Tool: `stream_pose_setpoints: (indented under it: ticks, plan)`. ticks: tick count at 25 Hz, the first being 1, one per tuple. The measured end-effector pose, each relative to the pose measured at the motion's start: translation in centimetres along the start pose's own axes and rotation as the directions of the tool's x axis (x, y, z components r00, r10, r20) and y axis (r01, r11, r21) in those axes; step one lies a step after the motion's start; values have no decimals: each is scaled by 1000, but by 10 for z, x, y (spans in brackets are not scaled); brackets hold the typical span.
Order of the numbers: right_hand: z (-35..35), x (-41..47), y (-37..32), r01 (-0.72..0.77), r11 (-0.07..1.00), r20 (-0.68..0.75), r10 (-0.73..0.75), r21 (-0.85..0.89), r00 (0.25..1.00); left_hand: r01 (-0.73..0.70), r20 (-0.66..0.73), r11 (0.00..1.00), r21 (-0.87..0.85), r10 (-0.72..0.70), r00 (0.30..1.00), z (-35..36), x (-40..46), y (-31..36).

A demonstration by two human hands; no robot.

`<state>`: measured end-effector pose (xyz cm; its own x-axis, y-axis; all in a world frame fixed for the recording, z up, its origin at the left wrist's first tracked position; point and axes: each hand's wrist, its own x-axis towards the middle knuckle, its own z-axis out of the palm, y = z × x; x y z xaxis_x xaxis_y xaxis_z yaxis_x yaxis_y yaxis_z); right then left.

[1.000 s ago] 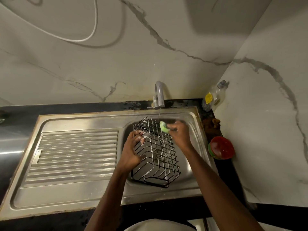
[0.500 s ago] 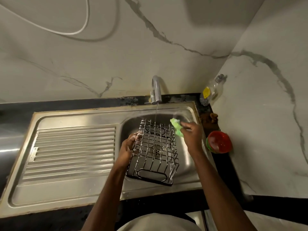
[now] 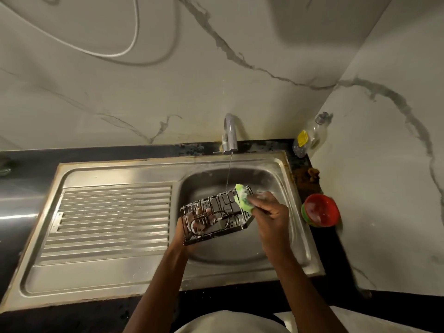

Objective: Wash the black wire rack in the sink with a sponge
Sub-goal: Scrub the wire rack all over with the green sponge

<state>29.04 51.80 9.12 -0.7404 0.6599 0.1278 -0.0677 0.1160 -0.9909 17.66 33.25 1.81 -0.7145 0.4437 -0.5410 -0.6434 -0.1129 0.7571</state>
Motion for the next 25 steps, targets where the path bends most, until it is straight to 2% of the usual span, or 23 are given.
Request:
stream_pose_setpoints:
  ticks: [2, 4, 7, 9, 11, 12, 14, 16, 17, 18, 21, 22, 23, 24, 25]
  plan:
    - [-8, 7, 11, -1, 996, -4, 0, -91, 1000, 34, -26, 999, -32, -35, 999, 13, -8, 7]
    - [-15, 18, 28, -101, 988, -74, 93, -116, 993, 92, -37, 994, -50, -94, 995, 33, -18, 16]
    - [-13, 21, 32, -180, 984, -159, 178, 2, 971, 240, -101, 965, -107, -250, 963, 39, -16, 15]
    - [-8, 19, 15, -87, 996, -159, 88, 14, 983, 308, -149, 949, -71, -316, 937, 34, -8, 7]
    - [-3, 19, 2, 73, 992, -122, -86, -108, 989, 334, -199, 941, -51, -338, 920, 45, -12, 8]
    - [2, 19, -1, 163, 958, -75, -186, -237, 980, 331, -188, 943, -39, -332, 924, 50, -11, 8]
    - [19, 11, -2, 347, 791, 95, -349, -505, 933, 323, -192, 946, 12, -315, 929, 66, -22, 18]
    - [30, 1, 2, 566, 599, 351, -446, -567, 823, 326, -204, 945, 36, -312, 928, 68, -23, 25]
    - [28, 1, 4, 633, 543, 428, -468, -551, 774, 340, -221, 940, 41, -323, 920, 66, -21, 24]
    - [23, 9, 3, 630, 543, 430, -461, -555, 776, 360, -225, 932, 50, -341, 913, 65, -21, 23]
    - [-5, 53, 14, 319, 666, 122, -325, -674, 938, 381, -210, 922, 71, -360, 909, 62, -23, 22]
    - [-7, 58, 17, 258, 674, 67, -295, -692, 953, 388, -223, 918, 84, -362, 905, 62, -23, 22]
    - [1, 53, 17, 279, 679, 95, -296, -679, 951, 387, -232, 918, 88, -359, 904, 63, -23, 23]
    - [13, 39, 11, 373, 663, 210, -315, -649, 925, 377, -242, 922, 87, -347, 906, 61, -22, 22]
    - [25, 18, 2, 523, 625, 376, -365, -580, 852, 364, -239, 927, 89, -335, 911, 59, -20, 23]
